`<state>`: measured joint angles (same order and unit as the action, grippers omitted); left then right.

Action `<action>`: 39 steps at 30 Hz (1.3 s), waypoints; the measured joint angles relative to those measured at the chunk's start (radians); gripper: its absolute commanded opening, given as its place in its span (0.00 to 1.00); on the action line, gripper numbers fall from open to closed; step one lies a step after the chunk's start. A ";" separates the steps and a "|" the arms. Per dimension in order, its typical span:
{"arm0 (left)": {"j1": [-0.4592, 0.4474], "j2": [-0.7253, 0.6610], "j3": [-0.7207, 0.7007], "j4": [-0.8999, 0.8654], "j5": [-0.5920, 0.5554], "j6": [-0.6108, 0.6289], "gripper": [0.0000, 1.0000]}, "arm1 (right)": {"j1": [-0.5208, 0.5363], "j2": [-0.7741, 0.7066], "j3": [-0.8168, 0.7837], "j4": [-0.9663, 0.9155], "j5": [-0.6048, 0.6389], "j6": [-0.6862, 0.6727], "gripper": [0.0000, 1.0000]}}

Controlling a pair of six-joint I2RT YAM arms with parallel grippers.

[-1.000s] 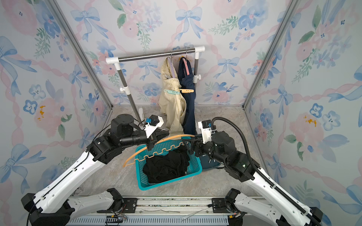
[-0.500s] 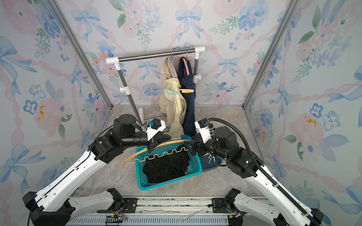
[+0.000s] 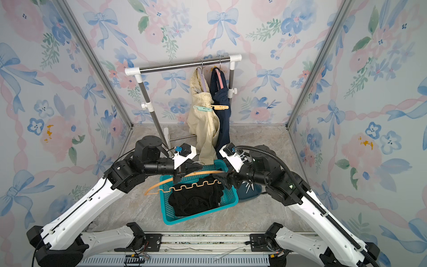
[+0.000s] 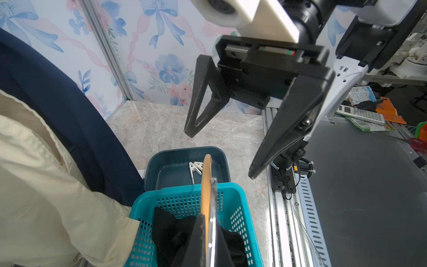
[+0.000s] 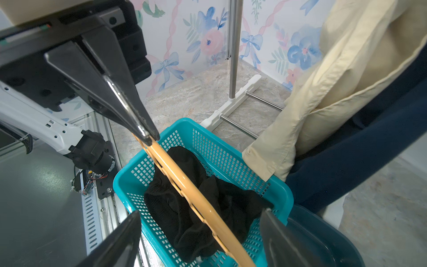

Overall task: Remove the clothespins securing shorts to the hanger
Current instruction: Place the hanger on the clothesline.

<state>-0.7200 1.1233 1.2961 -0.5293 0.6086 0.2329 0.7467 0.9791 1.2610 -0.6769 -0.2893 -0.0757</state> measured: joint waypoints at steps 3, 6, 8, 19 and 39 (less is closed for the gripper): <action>-0.006 0.006 0.011 -0.012 0.016 0.004 0.00 | 0.002 0.013 0.007 -0.018 -0.029 -0.039 0.80; -0.012 0.006 0.012 -0.017 0.024 0.010 0.00 | 0.014 0.028 0.018 -0.039 -0.053 -0.076 0.80; -0.013 0.006 0.012 -0.021 0.036 0.012 0.00 | 0.022 0.043 0.029 -0.056 -0.066 -0.102 0.79; -0.029 0.006 0.035 -0.021 0.117 0.030 0.00 | 0.066 0.165 0.066 -0.137 -0.125 -0.204 0.61; -0.044 0.037 0.071 -0.017 0.166 0.055 0.00 | 0.077 0.165 0.063 -0.187 -0.227 -0.264 0.00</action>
<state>-0.7639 1.1606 1.3666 -0.5461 0.7746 0.2874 0.8238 1.1439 1.3239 -0.8642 -0.5167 -0.3401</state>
